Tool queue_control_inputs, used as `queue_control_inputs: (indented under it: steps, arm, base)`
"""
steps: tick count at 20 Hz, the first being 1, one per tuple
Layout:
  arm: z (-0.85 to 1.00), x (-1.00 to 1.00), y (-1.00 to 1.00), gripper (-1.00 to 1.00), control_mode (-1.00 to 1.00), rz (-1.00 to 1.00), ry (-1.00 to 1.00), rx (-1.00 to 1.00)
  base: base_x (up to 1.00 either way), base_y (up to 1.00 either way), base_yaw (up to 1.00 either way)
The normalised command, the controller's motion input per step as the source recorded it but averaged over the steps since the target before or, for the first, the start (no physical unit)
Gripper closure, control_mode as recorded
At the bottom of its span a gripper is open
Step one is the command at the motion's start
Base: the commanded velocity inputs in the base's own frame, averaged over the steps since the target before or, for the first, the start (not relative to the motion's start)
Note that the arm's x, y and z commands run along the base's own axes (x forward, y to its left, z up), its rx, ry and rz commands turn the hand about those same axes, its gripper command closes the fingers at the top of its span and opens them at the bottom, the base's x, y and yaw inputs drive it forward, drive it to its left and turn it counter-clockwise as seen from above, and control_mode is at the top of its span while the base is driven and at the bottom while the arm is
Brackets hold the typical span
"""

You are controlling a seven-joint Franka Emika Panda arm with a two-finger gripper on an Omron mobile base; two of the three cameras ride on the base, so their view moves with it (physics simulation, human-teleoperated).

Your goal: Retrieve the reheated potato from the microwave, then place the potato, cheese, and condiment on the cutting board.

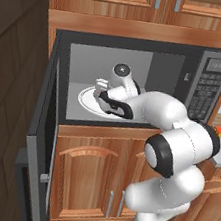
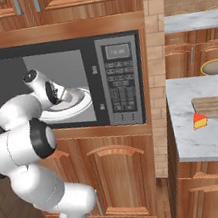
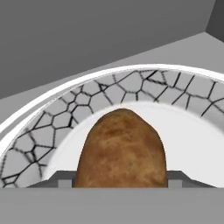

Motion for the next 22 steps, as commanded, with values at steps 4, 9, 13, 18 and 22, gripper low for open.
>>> queue_control_inputs:
  steps: [4, 9, 13, 18, 22]
  arm:
    - [-0.01, -0.42, 0.00, 1.00, -1.00, 0.00, -0.15, 0.02]
    - [0.14, -0.47, -0.03, 1.00, -1.00, 0.01, -0.14, 0.01]
    - [0.40, -0.55, -0.13, 1.00, -1.00, 0.09, 0.00, 0.04]
    - [0.57, -0.54, -0.09, 1.00, -1.00, 0.14, 0.08, 0.02]
    - [0.49, -0.77, -0.12, 1.00, -1.00, 0.21, 0.01, 0.00]
  base:
    - [0.00, 0.00, 0.00]
    - [0.00, 0.00, 0.00]
    - [0.00, 0.00, 0.00]
    - [0.00, 0.00, 0.00]
    - [0.00, 0.00, 0.00]
